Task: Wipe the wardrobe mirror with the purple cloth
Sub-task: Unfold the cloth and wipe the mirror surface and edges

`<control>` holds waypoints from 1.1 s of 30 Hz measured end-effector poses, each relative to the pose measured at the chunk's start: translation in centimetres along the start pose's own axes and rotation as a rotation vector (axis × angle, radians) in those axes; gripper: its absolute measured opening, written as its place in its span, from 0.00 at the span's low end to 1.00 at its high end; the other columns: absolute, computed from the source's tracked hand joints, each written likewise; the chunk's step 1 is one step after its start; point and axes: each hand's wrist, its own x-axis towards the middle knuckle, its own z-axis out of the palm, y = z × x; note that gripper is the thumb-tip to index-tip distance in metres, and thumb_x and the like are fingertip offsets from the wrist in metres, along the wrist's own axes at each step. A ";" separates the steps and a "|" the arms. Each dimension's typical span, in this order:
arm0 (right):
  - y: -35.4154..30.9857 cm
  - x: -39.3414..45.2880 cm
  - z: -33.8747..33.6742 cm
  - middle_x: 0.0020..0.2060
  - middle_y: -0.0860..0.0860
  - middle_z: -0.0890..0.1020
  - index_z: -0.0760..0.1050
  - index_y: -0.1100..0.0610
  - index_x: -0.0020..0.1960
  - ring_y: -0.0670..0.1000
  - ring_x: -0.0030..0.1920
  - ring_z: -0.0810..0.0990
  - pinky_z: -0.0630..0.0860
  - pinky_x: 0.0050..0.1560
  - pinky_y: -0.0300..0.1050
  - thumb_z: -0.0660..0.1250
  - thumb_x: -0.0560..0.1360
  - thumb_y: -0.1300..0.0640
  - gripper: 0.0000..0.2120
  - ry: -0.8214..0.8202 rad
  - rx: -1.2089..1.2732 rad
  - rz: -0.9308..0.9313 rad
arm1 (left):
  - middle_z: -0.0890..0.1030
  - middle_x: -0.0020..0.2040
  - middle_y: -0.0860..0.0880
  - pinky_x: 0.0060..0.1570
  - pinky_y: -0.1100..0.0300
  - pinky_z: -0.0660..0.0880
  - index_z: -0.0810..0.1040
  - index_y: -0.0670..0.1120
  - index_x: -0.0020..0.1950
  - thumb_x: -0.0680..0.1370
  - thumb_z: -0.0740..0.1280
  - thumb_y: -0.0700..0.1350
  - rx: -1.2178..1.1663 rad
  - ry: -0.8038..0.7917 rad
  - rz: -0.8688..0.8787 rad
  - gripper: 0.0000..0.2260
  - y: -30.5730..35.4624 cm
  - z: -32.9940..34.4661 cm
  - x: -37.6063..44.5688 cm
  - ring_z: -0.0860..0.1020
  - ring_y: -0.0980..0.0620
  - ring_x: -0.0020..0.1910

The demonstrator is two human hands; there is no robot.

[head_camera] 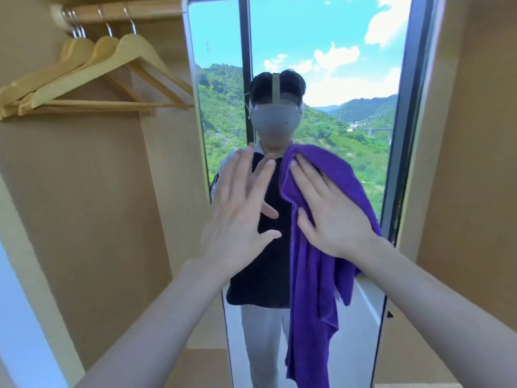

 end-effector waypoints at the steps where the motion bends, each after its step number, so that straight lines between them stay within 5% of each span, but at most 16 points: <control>1: 0.1 -0.8 0.3 0.83 0.51 0.46 0.44 0.57 0.83 0.43 0.81 0.42 0.43 0.79 0.38 0.59 0.80 0.54 0.38 -0.044 0.011 -0.029 | 0.45 0.85 0.46 0.79 0.46 0.51 0.51 0.51 0.85 0.65 0.82 0.59 0.018 -0.038 0.040 0.58 0.7 0.2 0.7 0.45 0.43 0.83; 5: 1.5 -5.5 1.6 0.83 0.49 0.47 0.44 0.56 0.83 0.43 0.81 0.46 0.45 0.79 0.38 0.60 0.80 0.56 0.38 -0.131 -0.002 -0.081 | 0.42 0.85 0.42 0.81 0.40 0.44 0.50 0.51 0.85 0.64 0.82 0.60 0.142 -0.145 0.070 0.59 1.8 1.5 1.6 0.41 0.40 0.83; 9: 4.4 -8.4 1.2 0.82 0.40 0.42 0.42 0.50 0.83 0.38 0.80 0.43 0.45 0.78 0.34 0.59 0.81 0.52 0.37 -0.129 0.003 -0.010 | 0.43 0.85 0.41 0.80 0.36 0.46 0.54 0.50 0.84 0.61 0.85 0.53 0.222 -0.107 0.073 0.59 1.7 2.9 1.4 0.43 0.38 0.83; 16: 8.2 -2.7 -3.1 0.82 0.42 0.41 0.40 0.50 0.83 0.44 0.80 0.46 0.40 0.76 0.34 0.53 0.82 0.44 0.35 0.107 -0.097 0.220 | 0.45 0.85 0.39 0.78 0.32 0.51 0.57 0.49 0.84 0.58 0.87 0.53 0.238 -0.100 0.049 0.61 2.0 3.0 1.4 0.45 0.37 0.83; 20: 6.0 0.9 -3.0 0.83 0.49 0.44 0.42 0.55 0.83 0.46 0.81 0.44 0.37 0.77 0.34 0.55 0.82 0.49 0.36 0.191 -0.034 0.194 | 0.45 0.85 0.40 0.78 0.32 0.52 0.57 0.48 0.84 0.57 0.87 0.53 0.235 -0.099 0.044 0.61 2.2 2.9 1.4 0.46 0.36 0.83; 26: 4.3 -3.4 0.1 0.83 0.49 0.46 0.43 0.55 0.83 0.43 0.81 0.47 0.46 0.79 0.38 0.59 0.82 0.55 0.36 -0.094 0.016 -0.167 | 0.48 0.85 0.40 0.78 0.32 0.54 0.59 0.48 0.84 0.58 0.87 0.52 0.232 -0.114 0.035 0.59 2.4 2.5 1.4 0.48 0.36 0.83; 30: 6.3 -7.2 0.4 0.81 0.38 0.43 0.40 0.47 0.83 0.36 0.78 0.53 0.52 0.75 0.30 0.58 0.83 0.51 0.36 -0.174 0.075 -0.130 | 0.49 0.85 0.40 0.78 0.33 0.54 0.60 0.48 0.83 0.58 0.87 0.52 0.231 -0.118 0.020 0.59 2.5 2.4 1.4 0.48 0.36 0.83; 33: 7.6 -6.4 -0.6 0.81 0.38 0.40 0.40 0.48 0.83 0.34 0.78 0.44 0.46 0.76 0.29 0.58 0.83 0.49 0.36 -0.077 0.061 -0.068 | 0.49 0.85 0.40 0.77 0.31 0.56 0.61 0.48 0.83 0.58 0.87 0.51 0.235 -0.118 0.011 0.58 2.8 2.3 1.5 0.49 0.36 0.83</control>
